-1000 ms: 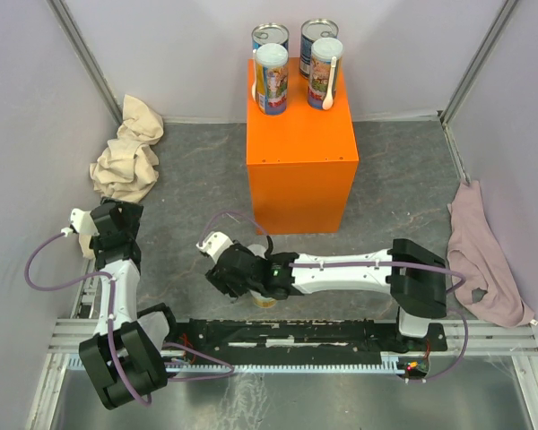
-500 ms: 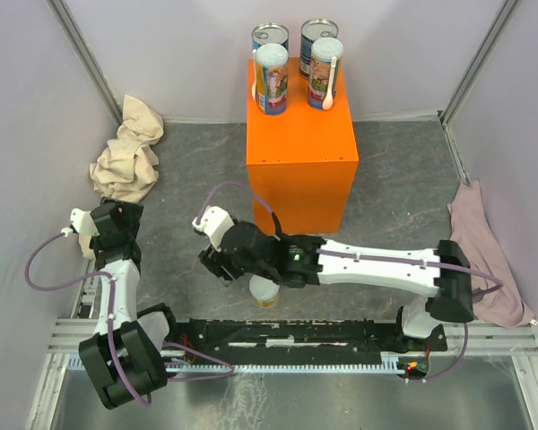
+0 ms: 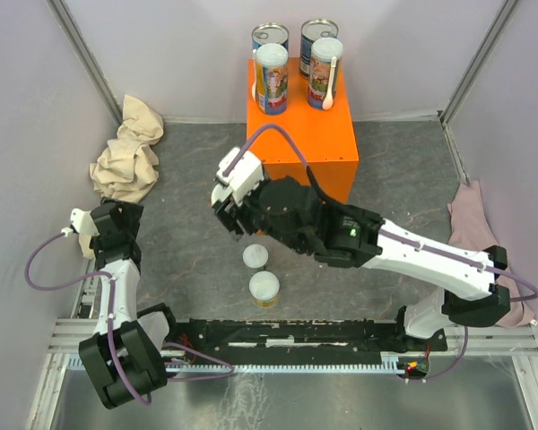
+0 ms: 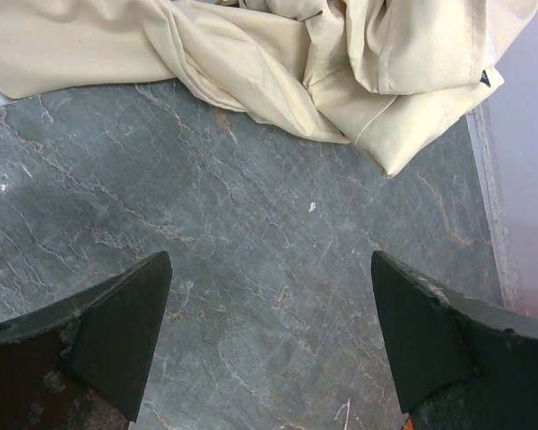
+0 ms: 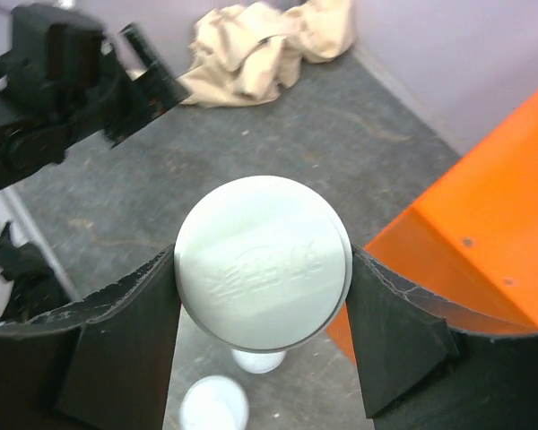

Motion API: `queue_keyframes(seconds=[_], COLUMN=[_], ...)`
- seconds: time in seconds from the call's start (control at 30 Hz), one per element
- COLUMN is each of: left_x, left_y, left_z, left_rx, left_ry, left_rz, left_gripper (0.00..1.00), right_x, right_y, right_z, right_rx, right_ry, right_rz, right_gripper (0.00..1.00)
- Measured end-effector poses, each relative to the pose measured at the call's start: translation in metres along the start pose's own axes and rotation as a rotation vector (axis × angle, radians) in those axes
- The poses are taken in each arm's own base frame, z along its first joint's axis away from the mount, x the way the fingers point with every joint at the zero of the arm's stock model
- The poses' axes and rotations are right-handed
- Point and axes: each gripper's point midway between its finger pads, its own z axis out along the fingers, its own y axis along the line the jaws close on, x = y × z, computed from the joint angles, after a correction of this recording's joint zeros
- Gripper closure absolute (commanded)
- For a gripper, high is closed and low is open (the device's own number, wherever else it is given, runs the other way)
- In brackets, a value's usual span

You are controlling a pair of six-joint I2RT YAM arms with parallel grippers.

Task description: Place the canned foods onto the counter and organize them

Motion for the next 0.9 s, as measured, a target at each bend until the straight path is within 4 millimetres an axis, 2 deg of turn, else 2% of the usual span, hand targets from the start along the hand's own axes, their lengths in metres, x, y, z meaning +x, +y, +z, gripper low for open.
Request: queue_keyframes(seconds=[0.13,0.27,0.4,0.6,0.9], left_x=[0.002,0.005,0.005,0.005,0.003], left_y=[0.001,0.0,0.001,-0.001,-0.004], left_z=[0.001,0.001,0.002,0.002,0.002], left_rx=[-0.002,0.002,0.002,0.009,0.021], left_ry=[0.01,0.022,0.023,0.021,0.016], left_rz=[0.002,0.002,0.002,0.001,-0.001], left_gripper=[0.02,0.03,0.03,0.03,0.03], right_x=[-0.017,-0.032,-0.042,-0.045,-0.029], right_y=[-0.046,-0.11,-0.16,-0.206,-0.267], right_z=[-0.001,-0.007,-0.018,-0.032,-0.04], right_rx=[0.105,0.251,0.376,0.496,0.626], right_ry=[-0.018,-0.03,-0.042,-0.032,0.061], right_rz=[0.004,0.031,0.046,0.056,0.093], right_gripper=[0.99,0.99,0.99,0.99,0.99])
